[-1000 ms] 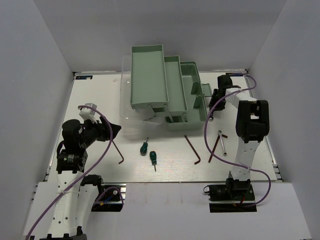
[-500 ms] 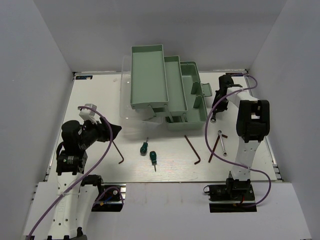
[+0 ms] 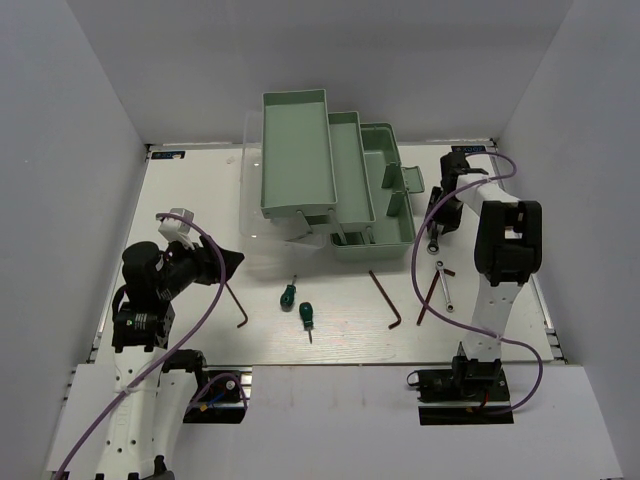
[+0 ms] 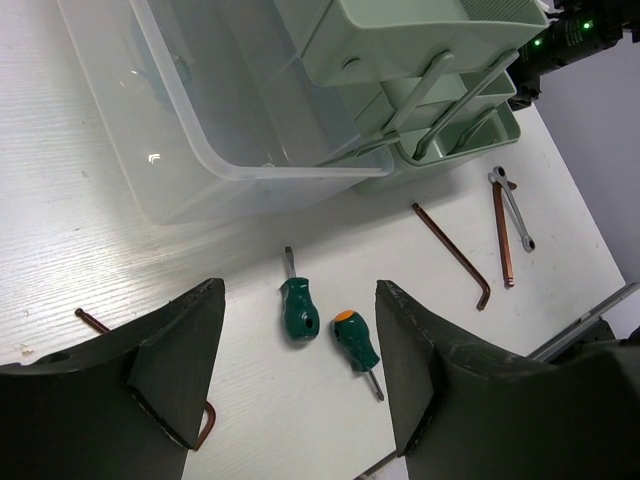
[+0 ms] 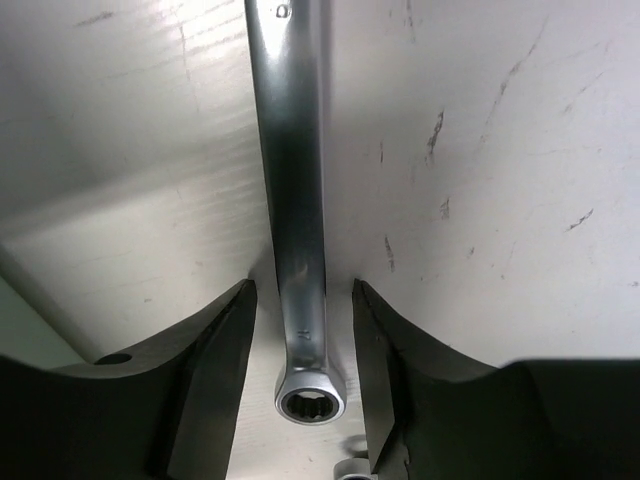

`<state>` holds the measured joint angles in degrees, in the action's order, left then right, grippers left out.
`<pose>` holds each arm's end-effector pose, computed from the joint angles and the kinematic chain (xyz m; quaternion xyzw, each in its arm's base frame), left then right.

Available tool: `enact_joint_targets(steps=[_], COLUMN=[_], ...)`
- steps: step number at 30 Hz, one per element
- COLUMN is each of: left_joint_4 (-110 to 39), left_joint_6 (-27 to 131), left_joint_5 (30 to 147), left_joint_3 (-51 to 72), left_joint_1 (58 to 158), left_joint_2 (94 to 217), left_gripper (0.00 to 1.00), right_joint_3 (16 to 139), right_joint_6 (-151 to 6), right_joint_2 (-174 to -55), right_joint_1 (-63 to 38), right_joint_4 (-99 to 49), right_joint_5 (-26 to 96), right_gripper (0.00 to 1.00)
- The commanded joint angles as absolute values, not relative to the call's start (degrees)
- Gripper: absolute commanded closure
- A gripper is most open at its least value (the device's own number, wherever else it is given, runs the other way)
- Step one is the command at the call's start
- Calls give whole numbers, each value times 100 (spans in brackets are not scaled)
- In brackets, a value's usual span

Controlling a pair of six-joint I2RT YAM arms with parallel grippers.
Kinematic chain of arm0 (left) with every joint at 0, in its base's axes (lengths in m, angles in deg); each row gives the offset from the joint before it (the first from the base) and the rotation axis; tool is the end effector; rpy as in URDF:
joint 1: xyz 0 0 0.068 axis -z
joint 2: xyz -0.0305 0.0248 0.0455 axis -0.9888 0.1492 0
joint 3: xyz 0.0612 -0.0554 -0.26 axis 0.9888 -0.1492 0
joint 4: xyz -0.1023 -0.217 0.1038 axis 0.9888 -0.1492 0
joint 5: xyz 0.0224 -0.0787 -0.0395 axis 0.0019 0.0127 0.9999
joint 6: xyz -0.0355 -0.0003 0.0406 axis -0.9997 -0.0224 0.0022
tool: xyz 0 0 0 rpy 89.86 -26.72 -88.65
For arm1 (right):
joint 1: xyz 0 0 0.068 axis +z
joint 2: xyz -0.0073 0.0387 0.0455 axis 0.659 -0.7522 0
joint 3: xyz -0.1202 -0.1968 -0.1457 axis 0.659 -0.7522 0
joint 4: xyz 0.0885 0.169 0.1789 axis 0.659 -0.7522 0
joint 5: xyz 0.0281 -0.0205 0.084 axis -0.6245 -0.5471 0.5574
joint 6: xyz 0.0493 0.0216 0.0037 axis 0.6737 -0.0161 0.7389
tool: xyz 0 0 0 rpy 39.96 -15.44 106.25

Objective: Sort the tools into containers

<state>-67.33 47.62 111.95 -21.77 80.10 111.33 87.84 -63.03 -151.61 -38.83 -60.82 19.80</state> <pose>0.1248 -0.0159 0.3098 0.0310 0.8078 -0.2954 0.5092 0.4234 0.0131 0.1641 0.1284 0.9720 -0.0321 0.1941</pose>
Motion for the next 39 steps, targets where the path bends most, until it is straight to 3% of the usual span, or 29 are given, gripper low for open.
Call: enact_joint_targets(steps=[1, 8, 10, 15, 18, 39], left_joint_4=[-6730, -6730, -6730, -6730, -6730, -6475], left_joint_6=[4783, 4783, 4783, 4783, 4783, 4730], left_joint_5=[11301, 11301, 11301, 11301, 11301, 11827], left_joint_3=[-2181, -2181, -2181, -2181, -2181, -2286], left_joint_1=[8019, 8019, 8019, 8019, 8019, 8019], left_joint_2=[11089, 11089, 11089, 11089, 11089, 11089], left_gripper=[28, 27, 27, 27, 27, 27], right_joint_3=[9095, 9579, 9597, 9308, 9105, 8859], right_joint_6=[-6343, -6387, -6405, -6405, -6423, -6862], right_joint_2=[-15610, -16006, -16041, -15937, -15735, -13801], right_joint_1=[-3929, -3937, -3929, -3972, -4025, -4544], right_joint_4=[-6340, -6348, -6357, -6357, -6270, -5787], right_joint_5=[1870, 1773, 1773, 1852, 1896, 3275], right_gripper=[50, 52, 60, 93, 100, 100])
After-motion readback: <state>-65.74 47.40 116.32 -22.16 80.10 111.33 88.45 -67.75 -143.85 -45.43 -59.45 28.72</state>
